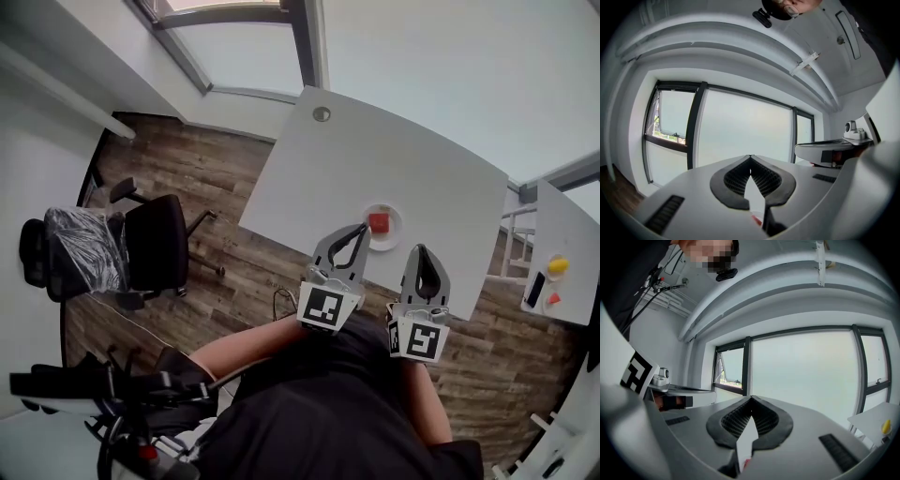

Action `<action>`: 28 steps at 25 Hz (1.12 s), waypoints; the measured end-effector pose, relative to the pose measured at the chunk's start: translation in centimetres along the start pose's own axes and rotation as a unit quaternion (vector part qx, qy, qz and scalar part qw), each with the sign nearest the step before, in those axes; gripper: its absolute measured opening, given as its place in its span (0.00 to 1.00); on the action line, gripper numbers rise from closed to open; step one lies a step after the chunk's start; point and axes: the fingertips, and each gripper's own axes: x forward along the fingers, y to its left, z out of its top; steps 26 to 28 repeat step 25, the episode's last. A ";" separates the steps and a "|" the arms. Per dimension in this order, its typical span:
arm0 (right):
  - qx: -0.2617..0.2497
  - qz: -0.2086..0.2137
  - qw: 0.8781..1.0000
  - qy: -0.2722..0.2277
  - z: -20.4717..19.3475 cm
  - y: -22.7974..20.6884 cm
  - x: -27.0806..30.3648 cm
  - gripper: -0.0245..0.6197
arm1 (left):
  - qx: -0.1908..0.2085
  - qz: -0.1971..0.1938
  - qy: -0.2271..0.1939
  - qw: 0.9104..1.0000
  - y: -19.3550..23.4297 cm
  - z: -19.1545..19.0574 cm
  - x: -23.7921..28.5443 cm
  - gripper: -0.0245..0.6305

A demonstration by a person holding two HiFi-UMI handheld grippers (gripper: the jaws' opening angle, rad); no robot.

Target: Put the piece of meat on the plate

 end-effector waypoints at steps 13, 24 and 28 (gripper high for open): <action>-0.007 0.002 1.000 -0.001 0.1 0.2 0.0 0.04 | 0.020 0.001 0.001 1.000 -0.2 0.5 -0.2 0.04; -0.010 0.006 1.000 0.003 0.0 0.6 -0.2 0.04 | 0.013 0.002 -0.001 1.000 -0.2 -0.1 -0.5 0.04; -0.011 0.006 1.000 0.003 0.0 0.6 -0.3 0.04 | 0.013 0.003 -0.001 1.000 -0.2 -0.1 -0.5 0.04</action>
